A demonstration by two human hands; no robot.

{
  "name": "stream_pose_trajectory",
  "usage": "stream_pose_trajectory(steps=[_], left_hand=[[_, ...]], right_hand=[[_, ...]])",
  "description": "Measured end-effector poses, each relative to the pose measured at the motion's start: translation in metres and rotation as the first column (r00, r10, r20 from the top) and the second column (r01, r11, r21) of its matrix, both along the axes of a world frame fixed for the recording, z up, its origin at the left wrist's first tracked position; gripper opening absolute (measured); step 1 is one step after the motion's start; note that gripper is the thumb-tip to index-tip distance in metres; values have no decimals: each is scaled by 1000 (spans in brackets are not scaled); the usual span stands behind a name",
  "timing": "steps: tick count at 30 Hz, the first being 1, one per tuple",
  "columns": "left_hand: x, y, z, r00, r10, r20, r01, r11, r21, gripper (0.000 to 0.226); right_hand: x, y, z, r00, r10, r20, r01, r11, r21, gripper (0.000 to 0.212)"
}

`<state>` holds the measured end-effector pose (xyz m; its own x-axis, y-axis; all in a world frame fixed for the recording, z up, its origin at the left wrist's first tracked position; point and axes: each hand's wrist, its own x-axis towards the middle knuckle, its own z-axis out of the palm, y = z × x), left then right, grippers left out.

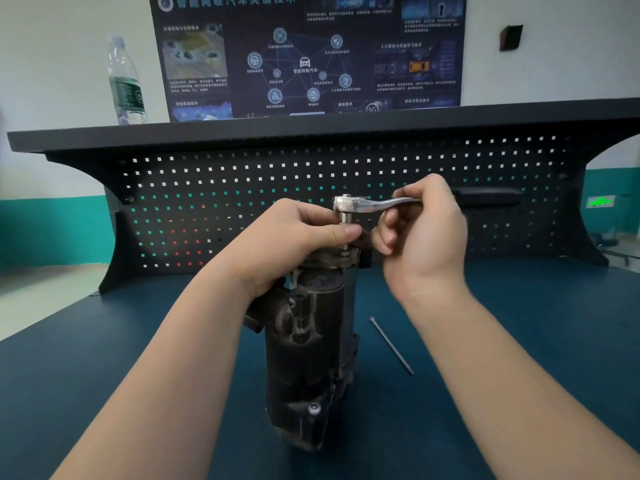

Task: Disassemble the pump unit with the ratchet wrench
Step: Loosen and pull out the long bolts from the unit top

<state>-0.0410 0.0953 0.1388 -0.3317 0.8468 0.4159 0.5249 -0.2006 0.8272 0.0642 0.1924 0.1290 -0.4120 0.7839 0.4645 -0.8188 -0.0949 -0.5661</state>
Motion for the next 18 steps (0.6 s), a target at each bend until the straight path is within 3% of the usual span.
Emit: stream_pose_trajectory(steps=[1, 2, 3, 4, 5, 7, 8, 9, 11, 14, 16, 18], left_hand=[[1, 1, 0, 1000, 5, 7, -5, 1000, 4, 27], [1, 2, -1, 1000, 1, 1, -1, 1000, 14, 19], [3, 2, -2, 1000, -7, -6, 7, 1000, 26, 9], [3, 3, -2, 1000, -19, -20, 19, 999, 38, 9], [4, 3, -3, 999, -31, -7, 31, 999, 39, 14], [3, 4, -3, 999, -33, 25, 32, 999, 28, 13], [2, 4, -3, 1000, -18, 18, 17, 1000, 24, 13], [2, 3, -2, 1000, 1, 13, -1, 1000, 21, 12], [3, 3, -2, 1000, 28, 4, -28, 999, 26, 10], [3, 4, -2, 998, 61, -34, -60, 998, 27, 9], [3, 5, -2, 996, 71, -51, -70, 997, 26, 10], [2, 6, -2, 996, 72, -42, -71, 997, 35, 11]], right_hand=[[2, -7, -3, 966, -249, -69, 258, 946, 197, 22], [3, -11, -5, 872, -464, -154, 483, 766, 423, 19], [3, -13, -7, 789, -566, -238, 576, 547, 608, 16], [2, -11, -8, 749, -599, -284, 588, 403, 701, 15], [3, -7, -7, 761, -589, -271, 569, 407, 714, 16], [4, 1, 2, 903, -412, -119, 410, 746, 525, 23], [4, 6, 7, 976, -216, -31, 213, 912, 352, 24], [5, 11, 10, 999, -20, 51, 10, 983, 183, 23], [6, 26, 12, 938, 290, 192, -280, 957, -80, 22], [8, 36, 10, 841, 525, 130, -477, 834, -277, 21], [2, 33, 6, 881, 464, 89, -419, 854, -307, 24], [-7, 23, 0, 973, 207, 97, -185, 962, -199, 28]])
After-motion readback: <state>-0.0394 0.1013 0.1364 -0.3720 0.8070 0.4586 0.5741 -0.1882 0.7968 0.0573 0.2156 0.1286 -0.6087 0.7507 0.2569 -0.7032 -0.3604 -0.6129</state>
